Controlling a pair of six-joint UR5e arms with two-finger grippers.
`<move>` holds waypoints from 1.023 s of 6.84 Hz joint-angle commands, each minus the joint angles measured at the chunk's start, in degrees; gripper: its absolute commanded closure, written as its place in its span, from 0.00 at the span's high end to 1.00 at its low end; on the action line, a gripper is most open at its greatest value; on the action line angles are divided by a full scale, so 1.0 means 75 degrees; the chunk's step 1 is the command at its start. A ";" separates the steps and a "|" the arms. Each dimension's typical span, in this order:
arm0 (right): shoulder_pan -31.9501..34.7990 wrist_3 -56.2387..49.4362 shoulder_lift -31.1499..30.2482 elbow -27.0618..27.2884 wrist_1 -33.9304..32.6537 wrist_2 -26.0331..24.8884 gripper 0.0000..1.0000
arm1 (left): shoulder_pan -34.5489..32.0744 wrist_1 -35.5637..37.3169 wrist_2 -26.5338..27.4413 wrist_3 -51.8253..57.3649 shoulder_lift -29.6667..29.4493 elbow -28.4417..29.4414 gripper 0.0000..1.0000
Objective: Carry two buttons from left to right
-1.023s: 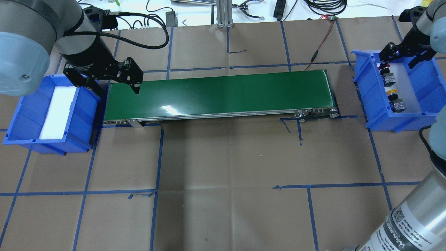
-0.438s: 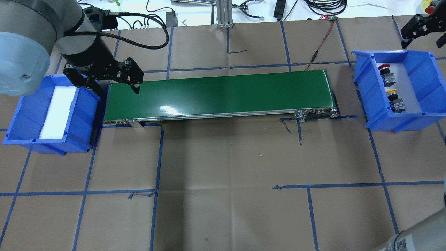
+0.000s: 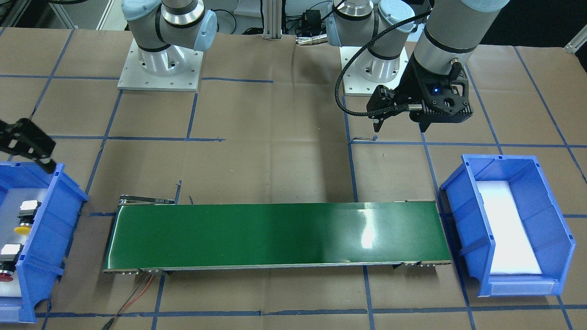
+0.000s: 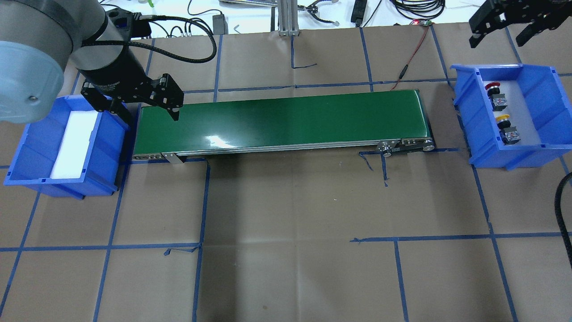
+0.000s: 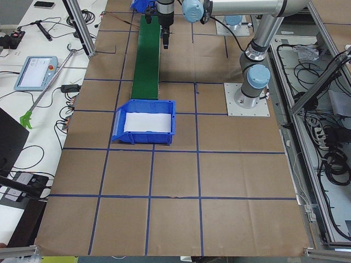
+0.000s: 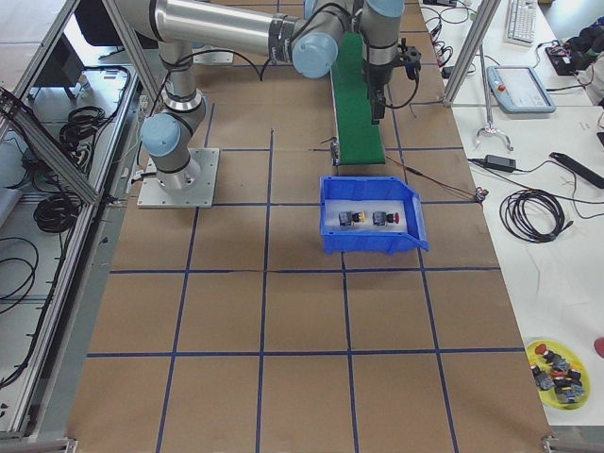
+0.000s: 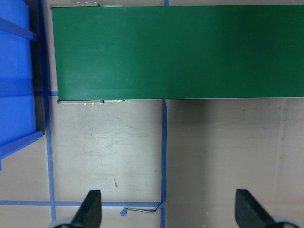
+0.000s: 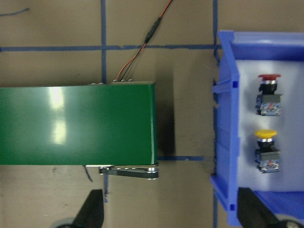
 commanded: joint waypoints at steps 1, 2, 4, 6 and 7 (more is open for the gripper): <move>0.1388 0.1436 -0.0473 0.0215 0.0204 0.0002 1.00 | 0.0000 0.0000 0.0000 0.0000 -0.0001 0.0000 1.00; 0.2324 0.2264 -0.0474 0.0273 0.0216 -0.0022 1.00 | 0.0000 0.0000 0.0000 0.0000 -0.0001 0.0000 1.00; 0.2685 0.2495 -0.0590 0.0587 0.0216 -0.0278 1.00 | 0.0000 0.0000 0.0000 0.0000 -0.0001 0.0000 1.00; 0.2534 0.2320 -0.1698 0.1732 0.0123 -0.0326 1.00 | 0.0000 0.0000 0.0000 0.0000 0.0011 0.0000 1.00; 0.2254 0.2145 -0.2075 0.2109 0.0006 -0.0303 1.00 | 0.0000 0.0000 0.0011 0.0000 0.0000 0.0000 1.00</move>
